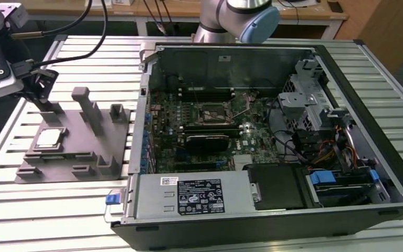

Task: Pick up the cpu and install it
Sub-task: 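Pick up the cpu and move it towards the insertion slot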

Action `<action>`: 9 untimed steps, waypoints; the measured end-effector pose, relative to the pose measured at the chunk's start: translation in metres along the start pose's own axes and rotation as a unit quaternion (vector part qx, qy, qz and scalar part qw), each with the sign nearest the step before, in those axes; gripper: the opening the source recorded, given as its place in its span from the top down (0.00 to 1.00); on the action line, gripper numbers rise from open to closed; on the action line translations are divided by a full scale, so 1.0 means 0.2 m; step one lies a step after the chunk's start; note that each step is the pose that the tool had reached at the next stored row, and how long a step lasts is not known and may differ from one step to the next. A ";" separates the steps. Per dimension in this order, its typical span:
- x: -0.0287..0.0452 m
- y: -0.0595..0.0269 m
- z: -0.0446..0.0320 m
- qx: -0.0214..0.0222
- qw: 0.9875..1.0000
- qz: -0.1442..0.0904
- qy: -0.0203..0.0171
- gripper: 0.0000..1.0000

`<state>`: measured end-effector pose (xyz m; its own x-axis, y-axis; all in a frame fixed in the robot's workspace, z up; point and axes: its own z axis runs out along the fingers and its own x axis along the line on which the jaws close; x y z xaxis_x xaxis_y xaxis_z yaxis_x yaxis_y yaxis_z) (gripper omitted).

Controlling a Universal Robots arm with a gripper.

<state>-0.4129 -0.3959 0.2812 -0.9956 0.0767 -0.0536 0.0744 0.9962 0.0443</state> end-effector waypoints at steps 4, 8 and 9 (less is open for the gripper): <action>0.006 -0.002 0.022 0.000 1.000 0.000 0.001 0.89; 0.020 -0.004 0.045 0.000 1.000 0.000 0.002 0.89; 0.025 -0.004 0.050 0.000 1.000 0.000 0.002 0.89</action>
<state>-0.4173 -0.3959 0.2709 -0.9958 0.0766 -0.0496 0.0745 0.9963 0.0440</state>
